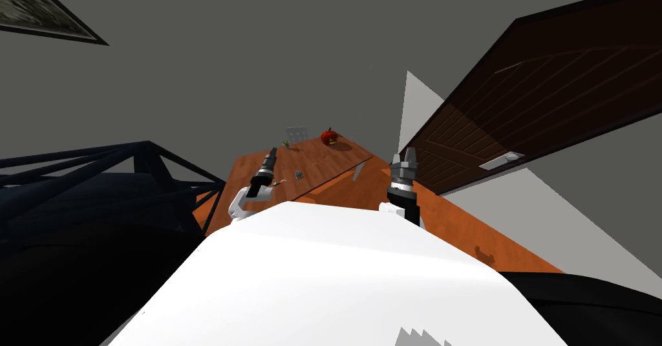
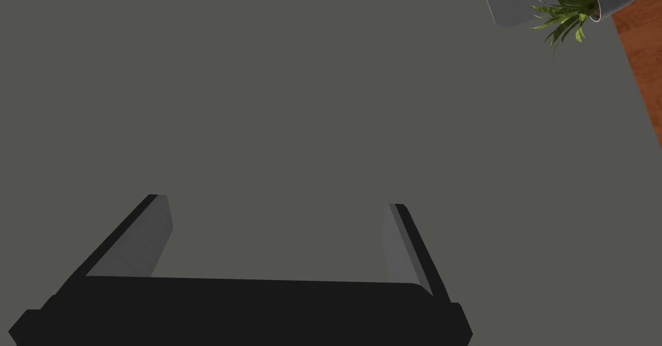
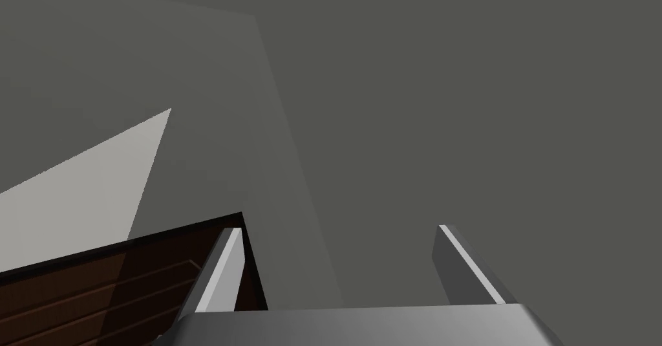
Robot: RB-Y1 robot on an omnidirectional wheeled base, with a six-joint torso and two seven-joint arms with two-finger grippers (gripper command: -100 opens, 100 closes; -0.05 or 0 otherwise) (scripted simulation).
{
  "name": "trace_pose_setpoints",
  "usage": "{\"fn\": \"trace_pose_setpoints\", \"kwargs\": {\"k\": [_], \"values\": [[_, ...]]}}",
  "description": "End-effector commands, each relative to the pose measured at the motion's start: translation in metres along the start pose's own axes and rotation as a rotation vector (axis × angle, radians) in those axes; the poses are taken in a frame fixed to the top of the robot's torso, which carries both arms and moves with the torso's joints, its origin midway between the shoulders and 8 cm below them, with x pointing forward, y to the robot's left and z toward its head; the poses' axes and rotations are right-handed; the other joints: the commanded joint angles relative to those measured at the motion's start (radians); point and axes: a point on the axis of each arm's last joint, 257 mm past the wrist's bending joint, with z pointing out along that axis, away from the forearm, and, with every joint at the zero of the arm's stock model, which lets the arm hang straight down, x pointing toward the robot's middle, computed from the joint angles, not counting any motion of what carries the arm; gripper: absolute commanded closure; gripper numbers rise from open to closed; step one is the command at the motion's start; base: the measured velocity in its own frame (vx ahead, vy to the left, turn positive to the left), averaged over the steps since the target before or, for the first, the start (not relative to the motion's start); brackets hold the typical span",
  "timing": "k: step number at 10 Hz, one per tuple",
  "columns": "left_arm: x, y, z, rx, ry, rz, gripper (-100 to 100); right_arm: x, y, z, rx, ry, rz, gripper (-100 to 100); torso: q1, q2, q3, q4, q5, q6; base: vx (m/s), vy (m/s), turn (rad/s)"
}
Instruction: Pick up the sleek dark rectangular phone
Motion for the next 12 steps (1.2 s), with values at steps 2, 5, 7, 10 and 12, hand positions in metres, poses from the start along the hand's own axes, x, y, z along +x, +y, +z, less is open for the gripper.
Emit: {"fn": "trace_pose_setpoints", "kwargs": {"k": [2,5,7,10,12], "values": [[-0.009,0.033,0.004,-0.077,-0.004,0.05,-100,0.0,0.0,0.0,0.0,0.0,0.0,0,0.0,0.0,0.0,0.0,0.0,0.0,0.004,-0.005,-0.083],[-0.028,0.073,0.016,-0.181,-0.017,0.13,-100,0.0,0.0,0.0,0.0,0.0,0.0,0,0.0,0.0,0.0,0.0,0.0,0.0,0.002,-0.004,-0.101],[-0.034,0.108,0.016,-0.265,-0.014,0.165,-100,0.0,0.0,0.0,0.0,0.0,0.0,0,0.0,0.0,0.0,0.0,0.0,0.0,0.002,0.0,-0.105],[-0.041,0.14,0.015,-0.35,-0.008,0.196,-100,0.0,0.0,0.0,0.0,0.0,0.0,0,0.0,0.0,0.0,0.0,0.0,0.0,0.0,0.004,-0.085],[-0.048,0.167,0.014,-0.425,-0.004,0.223,-100,0.0,0.0,0.0,0.0,0.0,0.0,0,0.0,0.0,0.0,0.0,0.0,0.0,-0.001,0.005,-0.104]]}}
